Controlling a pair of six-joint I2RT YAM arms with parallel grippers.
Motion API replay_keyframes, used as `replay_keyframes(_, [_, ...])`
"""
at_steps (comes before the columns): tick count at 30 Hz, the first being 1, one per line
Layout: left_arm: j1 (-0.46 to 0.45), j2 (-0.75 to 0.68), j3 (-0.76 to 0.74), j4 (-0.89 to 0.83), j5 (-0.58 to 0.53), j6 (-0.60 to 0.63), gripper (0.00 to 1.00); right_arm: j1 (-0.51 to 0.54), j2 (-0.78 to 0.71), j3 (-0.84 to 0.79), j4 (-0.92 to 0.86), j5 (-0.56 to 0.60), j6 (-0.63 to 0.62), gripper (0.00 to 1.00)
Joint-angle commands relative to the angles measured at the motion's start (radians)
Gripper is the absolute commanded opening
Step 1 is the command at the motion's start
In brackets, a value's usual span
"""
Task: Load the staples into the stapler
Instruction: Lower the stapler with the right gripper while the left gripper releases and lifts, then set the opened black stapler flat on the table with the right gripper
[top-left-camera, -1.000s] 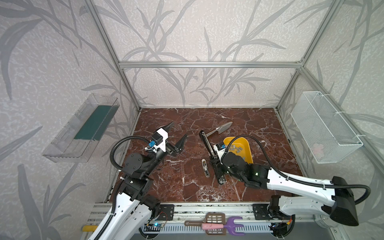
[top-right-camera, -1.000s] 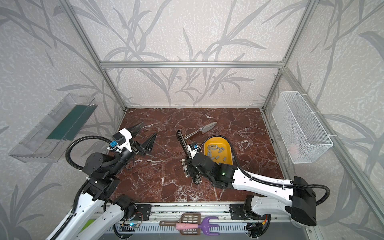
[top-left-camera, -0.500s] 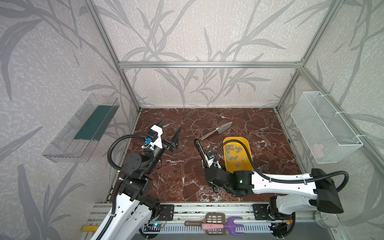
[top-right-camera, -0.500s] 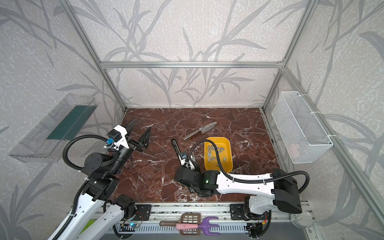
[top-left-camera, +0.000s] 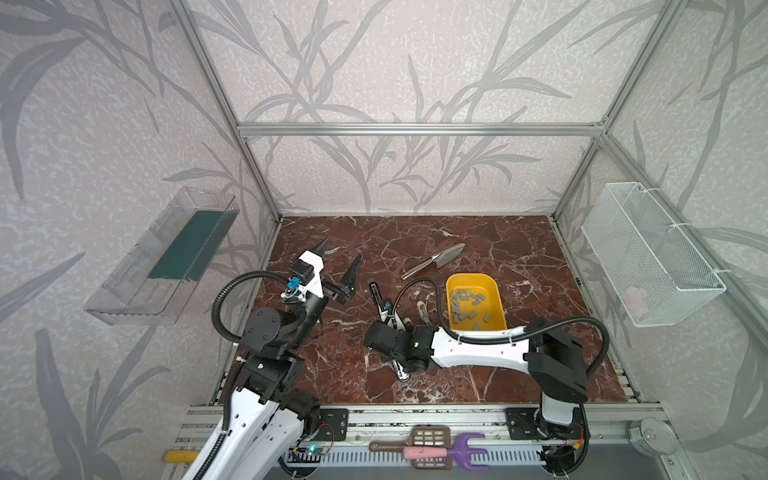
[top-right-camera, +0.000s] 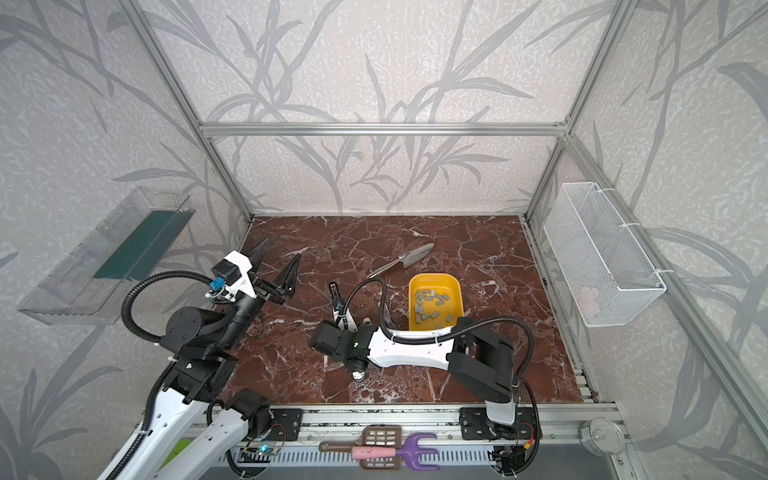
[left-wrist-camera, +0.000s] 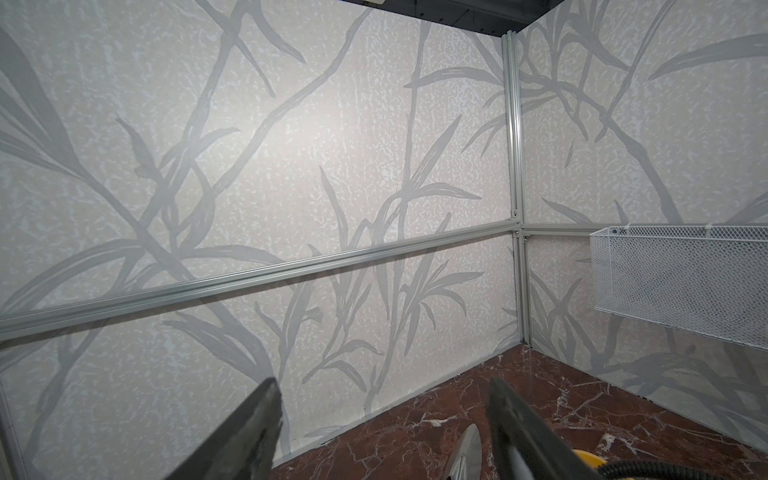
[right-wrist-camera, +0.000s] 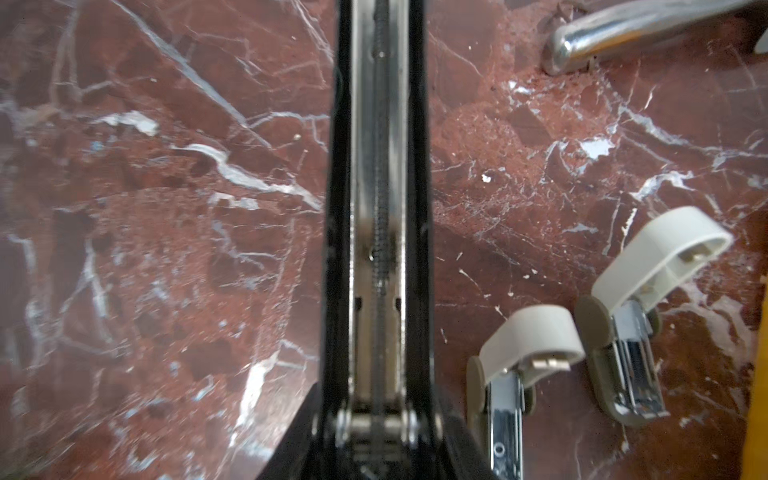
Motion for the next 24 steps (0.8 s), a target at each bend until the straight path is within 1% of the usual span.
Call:
replay_keyframes(1, [0.007,-0.009,0.004,0.023,0.025,-0.014,0.78,-0.019,0.045,0.081,-0.008,0.024,-0.01,0.0])
replay_keyframes(3, [0.008,-0.01,0.003,0.025,0.026,-0.014,0.77,-0.034,0.088,0.114,-0.026,-0.002,-0.011,0.0])
replay_keyframes(10, [0.009,-0.007,0.004,0.027,0.039,-0.015,0.77,-0.04,0.172,0.175,-0.066,0.022,-0.02,0.0])
replay_keyframes(14, [0.01,-0.006,0.004,0.028,0.044,-0.017,0.77,-0.044,0.188,0.183,-0.071,0.017,-0.021,0.0])
replay_keyframes(19, [0.01,-0.006,0.003,0.029,0.048,-0.017,0.77,-0.062,0.213,0.183,-0.072,-0.035,-0.011,0.0])
replay_keyframes(24, [0.01,-0.008,0.003,0.029,0.053,-0.016,0.77,-0.08,0.218,0.183,-0.108,-0.013,0.006,0.0])
